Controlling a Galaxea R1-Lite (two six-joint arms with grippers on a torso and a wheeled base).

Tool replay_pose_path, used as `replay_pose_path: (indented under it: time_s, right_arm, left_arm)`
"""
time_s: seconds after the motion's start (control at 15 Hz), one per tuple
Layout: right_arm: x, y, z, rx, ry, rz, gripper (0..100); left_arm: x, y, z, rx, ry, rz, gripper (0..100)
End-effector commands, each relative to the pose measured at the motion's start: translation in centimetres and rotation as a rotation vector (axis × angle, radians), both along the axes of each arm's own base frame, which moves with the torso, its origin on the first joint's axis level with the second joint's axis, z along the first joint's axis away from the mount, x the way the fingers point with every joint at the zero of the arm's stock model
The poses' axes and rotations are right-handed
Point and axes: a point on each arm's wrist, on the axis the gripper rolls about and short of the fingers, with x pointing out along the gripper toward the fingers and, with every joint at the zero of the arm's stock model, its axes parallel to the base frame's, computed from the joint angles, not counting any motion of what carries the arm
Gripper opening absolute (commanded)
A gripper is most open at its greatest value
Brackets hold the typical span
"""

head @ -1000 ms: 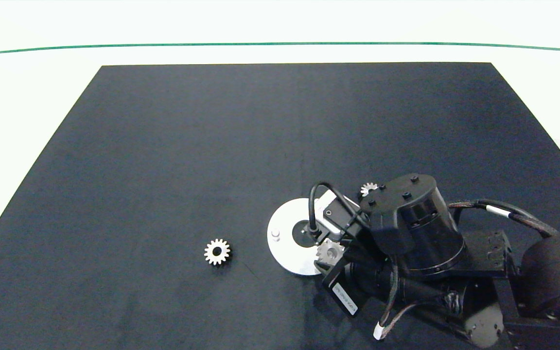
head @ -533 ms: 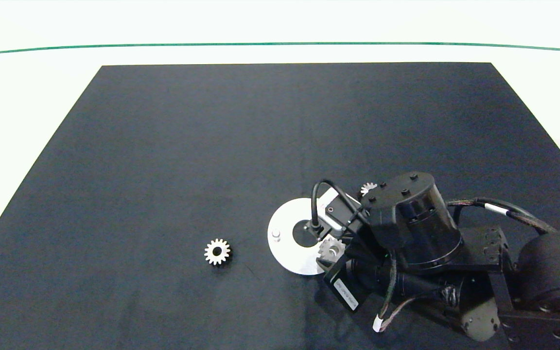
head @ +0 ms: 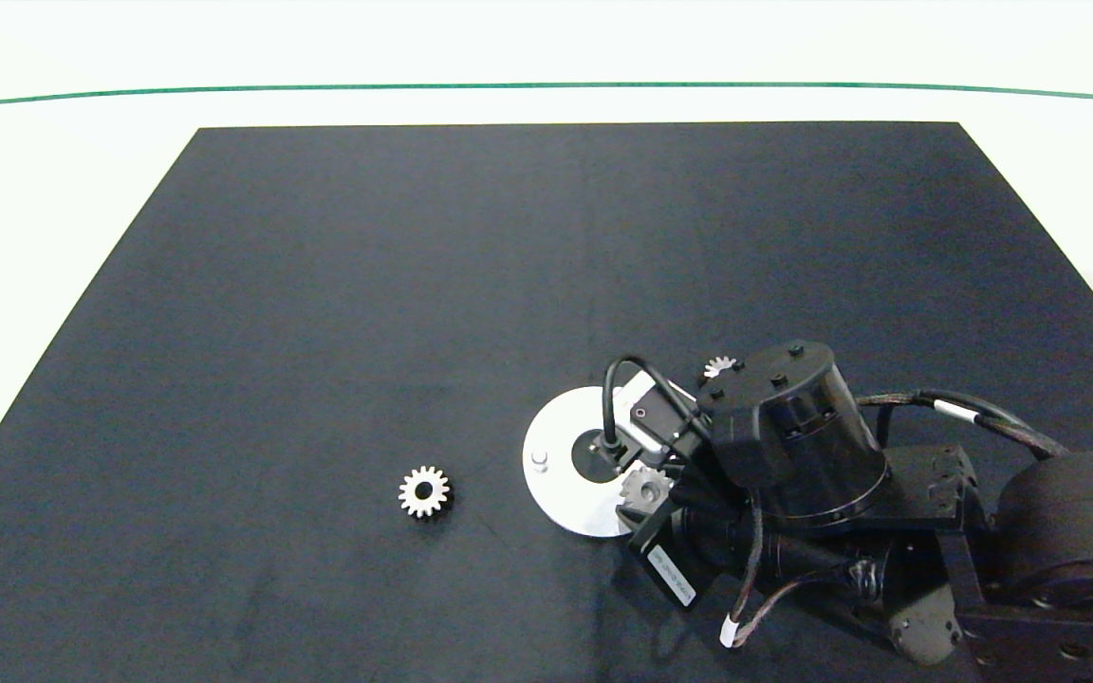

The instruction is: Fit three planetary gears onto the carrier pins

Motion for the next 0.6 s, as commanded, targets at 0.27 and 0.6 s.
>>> replay_pose_path:
  time_s: [0.27,0.6]
  right_arm:
    - [0.2,-0.1,-0.1,0.002,0.001,-0.013,100]
    - [-1.0,-1.7,2.9,0.068,-0.064,-0.026,100]
  left_arm:
    - [0.0,0.0,0.1,0.000,-0.002,-0.001,100]
    - [-0.1,0.0,0.2,0.000,-0.006,-0.001,100]
